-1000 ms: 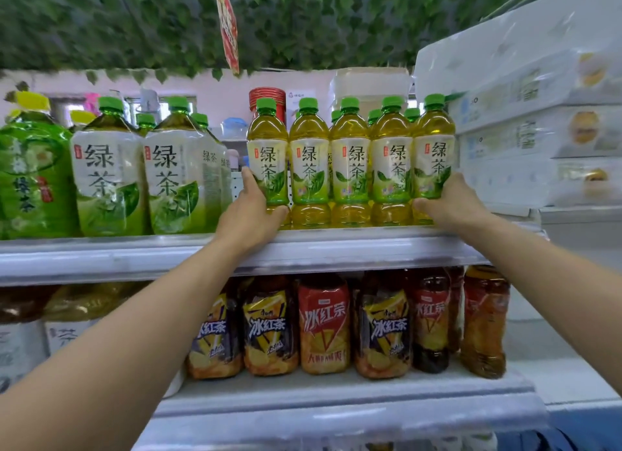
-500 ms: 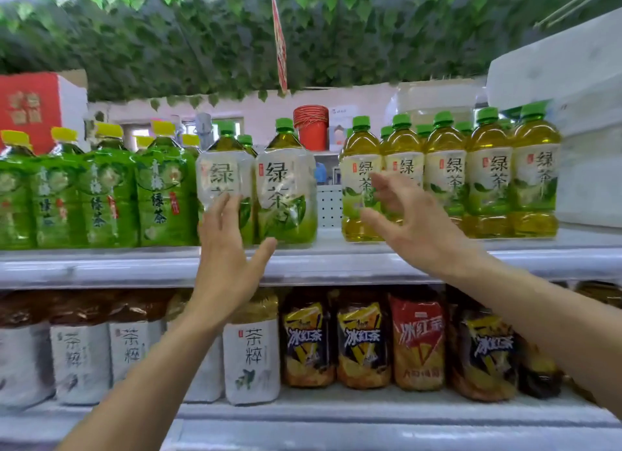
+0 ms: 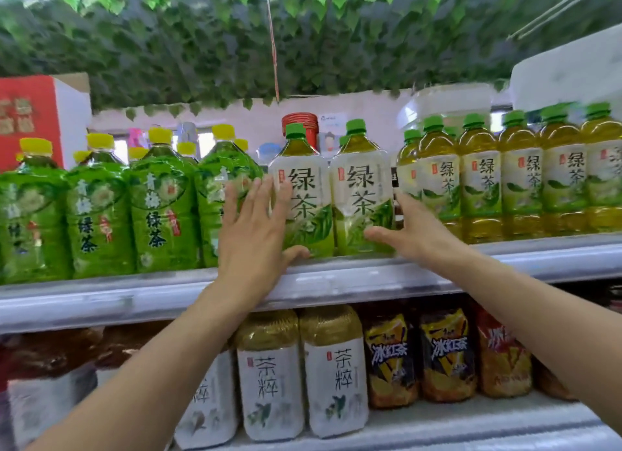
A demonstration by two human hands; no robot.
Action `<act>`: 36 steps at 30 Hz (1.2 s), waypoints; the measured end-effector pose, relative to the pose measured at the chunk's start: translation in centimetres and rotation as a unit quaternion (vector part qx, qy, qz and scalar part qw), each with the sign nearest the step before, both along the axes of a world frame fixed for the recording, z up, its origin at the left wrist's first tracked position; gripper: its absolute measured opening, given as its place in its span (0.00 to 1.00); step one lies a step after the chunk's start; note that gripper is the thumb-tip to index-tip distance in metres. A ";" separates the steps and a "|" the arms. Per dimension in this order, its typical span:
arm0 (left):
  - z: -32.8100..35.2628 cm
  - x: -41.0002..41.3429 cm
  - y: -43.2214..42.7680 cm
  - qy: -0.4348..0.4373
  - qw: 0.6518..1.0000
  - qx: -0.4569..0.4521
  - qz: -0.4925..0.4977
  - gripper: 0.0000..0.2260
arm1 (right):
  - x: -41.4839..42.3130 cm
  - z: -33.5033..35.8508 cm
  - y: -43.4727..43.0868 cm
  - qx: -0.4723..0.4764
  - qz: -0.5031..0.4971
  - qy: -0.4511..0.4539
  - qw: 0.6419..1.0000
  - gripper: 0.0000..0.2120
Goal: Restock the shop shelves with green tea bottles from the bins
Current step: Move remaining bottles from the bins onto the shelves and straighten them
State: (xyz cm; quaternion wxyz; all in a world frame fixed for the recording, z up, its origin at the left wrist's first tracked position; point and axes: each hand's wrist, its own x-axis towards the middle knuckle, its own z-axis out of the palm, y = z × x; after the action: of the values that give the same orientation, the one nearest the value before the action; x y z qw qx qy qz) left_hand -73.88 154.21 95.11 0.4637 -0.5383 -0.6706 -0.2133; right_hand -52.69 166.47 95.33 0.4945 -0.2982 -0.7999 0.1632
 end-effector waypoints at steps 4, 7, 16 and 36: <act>0.1 -0.1 0.1 0.002 1.000 -0.006 0.003 0.48 | -0.6 0.5 0.2 -0.013 0.005 -0.011 1.000 0.22; 0.3 -0.1 0.2 0.019 0.999 -0.011 0.031 0.48 | -0.8 0.8 0.3 -0.023 0.003 -0.018 1.000 0.23; 0.9 0.0 1.1 0.047 0.995 -0.016 0.084 0.49 | -0.8 1.2 0.2 -0.037 0.012 -0.025 0.999 0.26; -3.1 -0.9 -1.6 -0.125 0.981 0.034 -0.144 0.32 | -1.4 0.3 1.3 -0.008 0.014 -0.012 1.000 0.30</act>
State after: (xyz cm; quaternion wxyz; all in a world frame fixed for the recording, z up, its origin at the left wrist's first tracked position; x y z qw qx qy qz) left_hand -74.74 152.64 91.97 0.3586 -0.5824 -0.6314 -0.3656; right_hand -54.08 167.79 95.60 0.4800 -0.2934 -0.8085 0.1730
